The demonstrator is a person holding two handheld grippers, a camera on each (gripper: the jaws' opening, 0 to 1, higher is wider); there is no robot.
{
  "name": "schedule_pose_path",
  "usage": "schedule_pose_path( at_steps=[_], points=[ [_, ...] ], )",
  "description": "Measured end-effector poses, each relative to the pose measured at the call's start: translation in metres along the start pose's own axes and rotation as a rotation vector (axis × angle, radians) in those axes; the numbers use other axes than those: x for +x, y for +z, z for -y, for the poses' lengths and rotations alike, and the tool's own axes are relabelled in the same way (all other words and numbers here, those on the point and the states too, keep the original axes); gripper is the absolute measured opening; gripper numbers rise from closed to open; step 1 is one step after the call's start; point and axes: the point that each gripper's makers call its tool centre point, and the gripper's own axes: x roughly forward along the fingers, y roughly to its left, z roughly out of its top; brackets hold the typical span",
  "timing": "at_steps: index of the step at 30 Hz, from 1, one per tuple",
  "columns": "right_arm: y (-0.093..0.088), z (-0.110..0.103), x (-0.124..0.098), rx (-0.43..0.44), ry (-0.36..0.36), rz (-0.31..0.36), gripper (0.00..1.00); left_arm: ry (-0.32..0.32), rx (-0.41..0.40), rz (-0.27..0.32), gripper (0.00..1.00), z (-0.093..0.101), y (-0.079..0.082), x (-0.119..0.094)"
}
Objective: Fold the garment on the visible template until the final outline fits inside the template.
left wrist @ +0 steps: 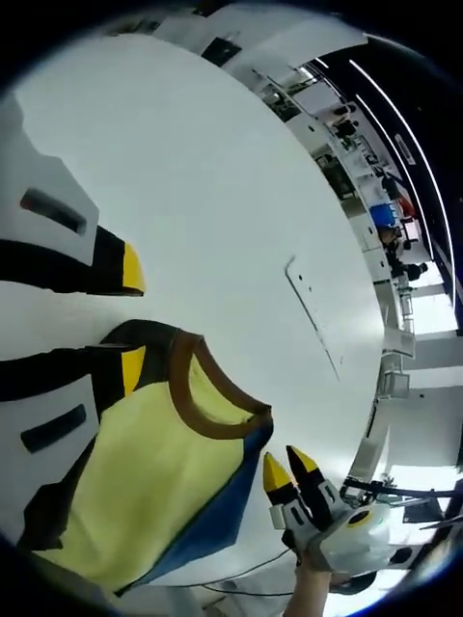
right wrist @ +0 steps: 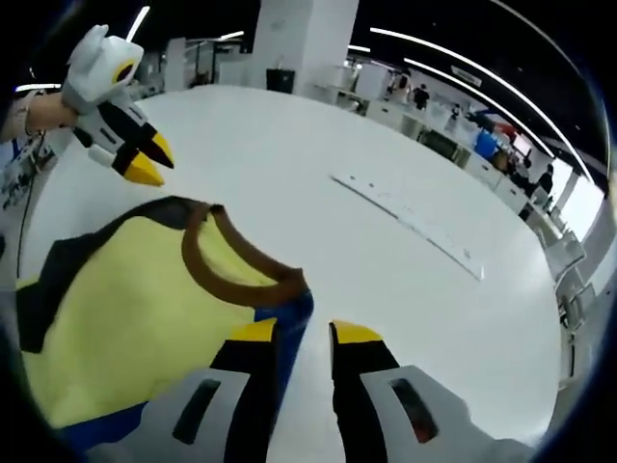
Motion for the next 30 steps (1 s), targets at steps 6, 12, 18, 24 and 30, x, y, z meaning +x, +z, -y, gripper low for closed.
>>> schedule_pose_path(
  at_steps=[6,12,18,24,30],
  points=[
    [0.001,-0.002,-0.010,-0.004,0.005,0.007,0.26,-0.002,0.007,0.007,0.24,0.003,0.001,-0.013],
    [0.006,-0.008,-0.020,-0.021,0.015,0.021,0.33,-0.017,0.019,0.005,0.33,0.007,0.003,-0.025],
    [0.007,-0.012,-0.027,-0.013,0.026,0.025,0.36,-0.040,0.028,0.010,0.38,0.014,0.006,-0.036],
    [0.007,-0.020,-0.038,-0.022,0.038,0.037,0.40,-0.077,0.072,-0.017,0.48,0.028,-0.002,-0.046],
    [0.003,-0.031,-0.050,-0.028,0.057,0.040,0.46,-0.094,0.087,0.008,0.57,0.037,-0.001,-0.060]
  ],
)
